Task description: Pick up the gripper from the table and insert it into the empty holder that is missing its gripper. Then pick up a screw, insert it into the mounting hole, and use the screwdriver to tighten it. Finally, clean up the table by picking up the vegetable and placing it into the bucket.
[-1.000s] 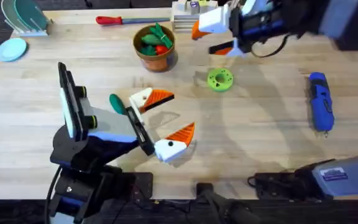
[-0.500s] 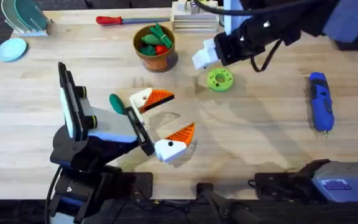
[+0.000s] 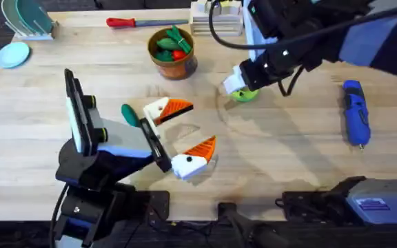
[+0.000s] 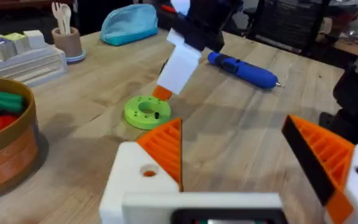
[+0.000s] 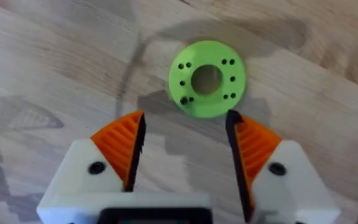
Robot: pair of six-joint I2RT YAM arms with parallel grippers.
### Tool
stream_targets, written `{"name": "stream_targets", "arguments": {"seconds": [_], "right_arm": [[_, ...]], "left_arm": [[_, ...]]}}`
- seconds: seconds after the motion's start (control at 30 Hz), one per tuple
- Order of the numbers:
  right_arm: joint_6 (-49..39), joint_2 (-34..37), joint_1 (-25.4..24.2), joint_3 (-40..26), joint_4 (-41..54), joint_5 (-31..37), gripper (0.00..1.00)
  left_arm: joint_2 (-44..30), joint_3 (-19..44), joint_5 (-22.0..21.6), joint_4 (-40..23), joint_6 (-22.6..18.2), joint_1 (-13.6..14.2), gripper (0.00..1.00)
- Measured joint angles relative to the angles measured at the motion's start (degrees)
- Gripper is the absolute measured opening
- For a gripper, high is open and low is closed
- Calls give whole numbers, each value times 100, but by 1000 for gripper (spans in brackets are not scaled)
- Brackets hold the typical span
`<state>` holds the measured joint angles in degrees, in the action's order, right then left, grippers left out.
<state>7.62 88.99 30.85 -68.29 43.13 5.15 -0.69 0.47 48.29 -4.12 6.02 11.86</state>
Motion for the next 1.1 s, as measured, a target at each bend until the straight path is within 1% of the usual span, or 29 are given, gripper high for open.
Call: {"name": "stream_targets", "arguments": {"seconds": [0.07, 0.2, 0.3, 0.53, 0.77, 1.1], "right_arm": [[0, 14, 0, 96, -111, 0, 714], [0, 213, 15, 140, -250, 0, 549], [2, 455, 26, 142, -392, 2, 482], [0, 827, 37, 157, -439, 2, 438], [0, 894, 48, 173, -527, 2, 368], [0, 914, 48, 173, -577, 2, 352]], "left_arm": [[0, 0, 0, 1, 0, 0, 992], [0, 0, 2, 0, -2, 0, 992], [0, 0, 2, 0, -2, 0, 992], [0, 0, 0, 0, -2, 0, 992], [0, 0, 0, 2, -2, 0, 992], [0, 0, 0, 0, -2, 0, 992]]}}
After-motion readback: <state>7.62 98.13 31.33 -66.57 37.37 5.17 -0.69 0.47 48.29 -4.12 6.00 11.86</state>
